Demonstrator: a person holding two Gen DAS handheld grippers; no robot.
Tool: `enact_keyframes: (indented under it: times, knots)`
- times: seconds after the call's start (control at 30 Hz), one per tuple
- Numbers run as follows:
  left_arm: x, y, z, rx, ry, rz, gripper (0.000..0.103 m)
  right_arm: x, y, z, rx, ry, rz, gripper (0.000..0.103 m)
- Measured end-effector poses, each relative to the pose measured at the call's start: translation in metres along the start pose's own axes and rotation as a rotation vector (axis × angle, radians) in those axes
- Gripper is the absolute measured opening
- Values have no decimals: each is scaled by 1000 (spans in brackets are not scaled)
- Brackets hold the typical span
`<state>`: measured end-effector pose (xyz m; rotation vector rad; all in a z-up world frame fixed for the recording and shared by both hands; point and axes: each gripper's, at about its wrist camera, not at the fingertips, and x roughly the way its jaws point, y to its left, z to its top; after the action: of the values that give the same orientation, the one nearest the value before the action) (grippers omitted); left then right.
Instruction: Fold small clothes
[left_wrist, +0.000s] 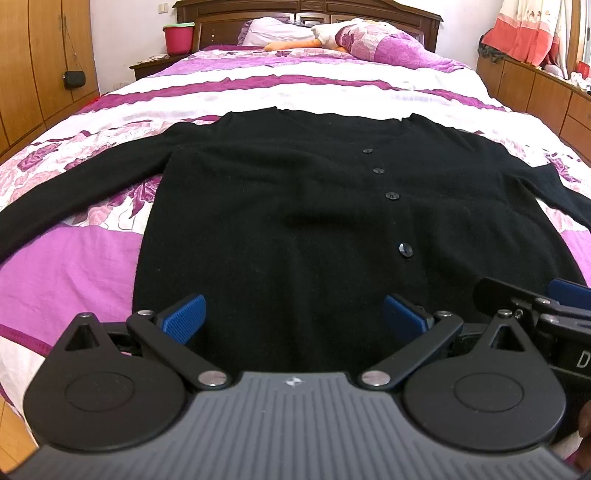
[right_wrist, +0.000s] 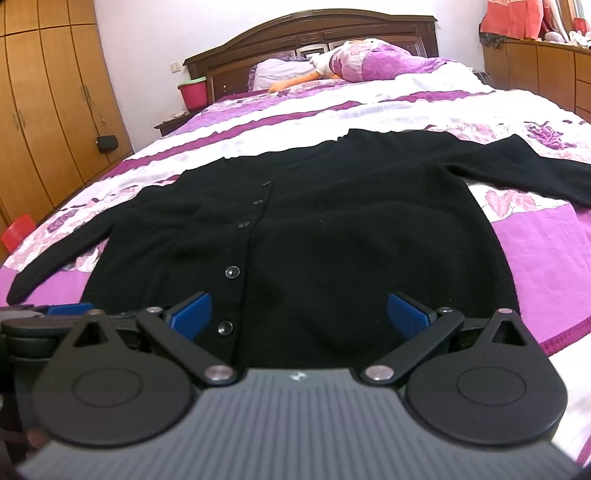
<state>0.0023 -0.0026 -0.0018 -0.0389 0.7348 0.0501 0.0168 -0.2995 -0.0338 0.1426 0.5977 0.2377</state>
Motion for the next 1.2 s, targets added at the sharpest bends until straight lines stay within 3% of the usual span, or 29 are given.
enact_keyframes:
  times: [1.2]
  knots:
    - [0, 2, -1, 0, 9, 7, 103, 0, 1, 0, 2, 5, 1, 103]
